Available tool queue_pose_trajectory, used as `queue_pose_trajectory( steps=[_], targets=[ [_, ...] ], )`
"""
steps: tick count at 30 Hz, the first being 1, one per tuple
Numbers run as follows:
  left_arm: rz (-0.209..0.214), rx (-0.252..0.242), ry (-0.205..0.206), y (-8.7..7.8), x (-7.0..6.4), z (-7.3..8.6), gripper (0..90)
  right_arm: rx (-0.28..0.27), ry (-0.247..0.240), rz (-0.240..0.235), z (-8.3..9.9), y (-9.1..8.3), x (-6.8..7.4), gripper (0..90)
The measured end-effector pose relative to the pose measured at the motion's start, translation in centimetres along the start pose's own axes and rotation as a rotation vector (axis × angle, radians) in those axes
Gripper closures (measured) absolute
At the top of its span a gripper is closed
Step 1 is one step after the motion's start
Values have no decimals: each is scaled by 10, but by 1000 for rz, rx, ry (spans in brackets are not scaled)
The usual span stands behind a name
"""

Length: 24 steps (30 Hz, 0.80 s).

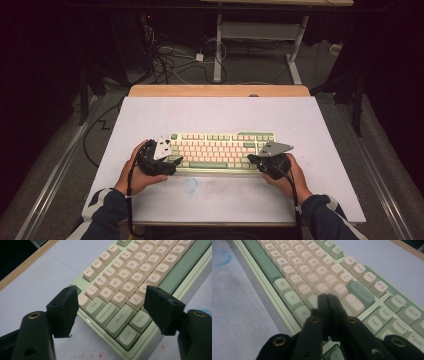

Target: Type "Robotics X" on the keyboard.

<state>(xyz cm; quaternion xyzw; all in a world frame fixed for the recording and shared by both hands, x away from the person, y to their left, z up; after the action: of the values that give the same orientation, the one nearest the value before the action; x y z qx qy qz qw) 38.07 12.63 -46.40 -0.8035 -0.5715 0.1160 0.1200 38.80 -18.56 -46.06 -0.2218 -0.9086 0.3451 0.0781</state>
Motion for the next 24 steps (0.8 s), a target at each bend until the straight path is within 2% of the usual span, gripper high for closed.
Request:
queue_pose_trajectory(
  steps=[8, 12, 14, 15, 16, 20, 21, 24],
  targets=[
    [14, 12, -9, -1, 0, 0, 363, 7, 8, 20, 2, 1, -5, 897],
    [33, 21, -23, -4, 1, -2, 490, 17, 16, 25, 4, 4, -8, 900],
    [45, 37, -26, -6, 3, -3, 602, 24, 20, 28, 6, 5, -7, 900],
    [44, 44, -24, -6, 3, -3, 655, 17, 17, 26, 7, 5, -7, 900],
    [44, 52, -20, -6, 4, -3, 655, 17, 17, 26, 7, 5, -7, 900],
    [55, 91, -9, -7, 6, -5, 835, 17, 18, 30, 7, 6, -6, 900],
    [56, 93, -11, -7, 6, -5, 867, 15, 13, 29, 7, 6, -7, 900],
    [53, 103, -5, -6, 5, -9, 873, 15, 14, 31, 7, 6, -6, 900]
  ],
)
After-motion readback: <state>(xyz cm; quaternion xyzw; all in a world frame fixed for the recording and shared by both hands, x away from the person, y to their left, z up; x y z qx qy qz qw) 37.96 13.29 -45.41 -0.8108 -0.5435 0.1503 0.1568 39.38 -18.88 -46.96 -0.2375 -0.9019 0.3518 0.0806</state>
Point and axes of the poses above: each handheld gripper's, and its own axes: y roughly forward along the jaws, z roughly out of its underside, x roughly to its left, the point moved 2 cm from there along y, roughly forward along the jaws, and after that the axes turned 15 degrees about -z, right-handed, at the moved point
